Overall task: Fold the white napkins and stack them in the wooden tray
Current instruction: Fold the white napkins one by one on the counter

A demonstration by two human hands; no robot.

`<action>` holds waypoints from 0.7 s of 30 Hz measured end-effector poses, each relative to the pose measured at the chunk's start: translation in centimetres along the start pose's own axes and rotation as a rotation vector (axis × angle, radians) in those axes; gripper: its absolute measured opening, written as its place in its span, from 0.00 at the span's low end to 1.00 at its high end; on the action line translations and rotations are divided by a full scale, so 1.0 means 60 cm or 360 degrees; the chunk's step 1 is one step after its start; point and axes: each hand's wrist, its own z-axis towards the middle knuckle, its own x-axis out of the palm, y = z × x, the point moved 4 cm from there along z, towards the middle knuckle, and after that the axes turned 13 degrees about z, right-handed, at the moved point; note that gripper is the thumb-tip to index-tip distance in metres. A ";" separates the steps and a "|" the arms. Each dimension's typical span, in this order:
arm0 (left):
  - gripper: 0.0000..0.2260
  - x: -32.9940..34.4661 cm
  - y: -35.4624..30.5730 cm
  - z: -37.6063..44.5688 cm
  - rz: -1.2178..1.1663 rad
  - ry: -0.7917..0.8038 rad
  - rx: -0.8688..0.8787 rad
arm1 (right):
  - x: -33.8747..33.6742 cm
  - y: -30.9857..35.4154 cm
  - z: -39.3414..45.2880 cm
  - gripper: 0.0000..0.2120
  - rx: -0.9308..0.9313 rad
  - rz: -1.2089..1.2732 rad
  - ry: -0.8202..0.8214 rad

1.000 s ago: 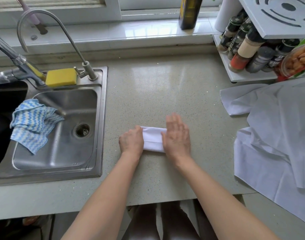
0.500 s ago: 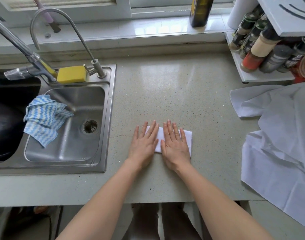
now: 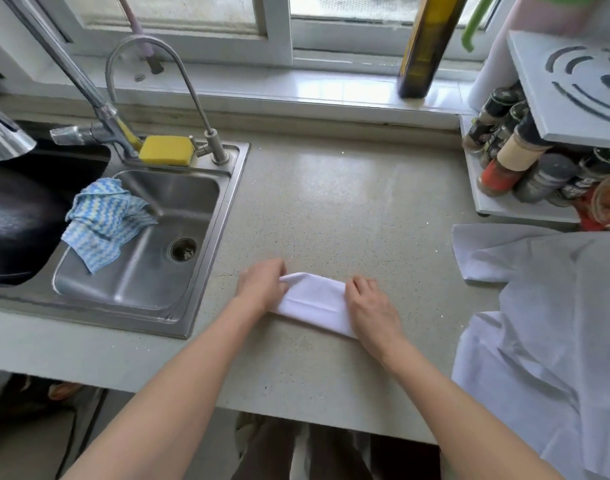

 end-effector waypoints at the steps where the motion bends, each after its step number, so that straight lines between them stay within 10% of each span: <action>1: 0.05 0.002 -0.002 -0.001 -0.0030 0.0127 -0.0038 | -0.008 0.000 0.008 0.13 0.0022 0.0006 0.0021; 11: 0.11 0.030 0.076 -0.147 -0.0819 0.0169 -0.0152 | -0.029 0.073 0.035 0.17 0.0237 0.0249 0.0682; 21: 0.10 0.057 0.470 -0.538 -0.1427 -0.0568 -0.0802 | 0.037 0.527 -0.092 0.06 -0.0025 0.1283 0.0721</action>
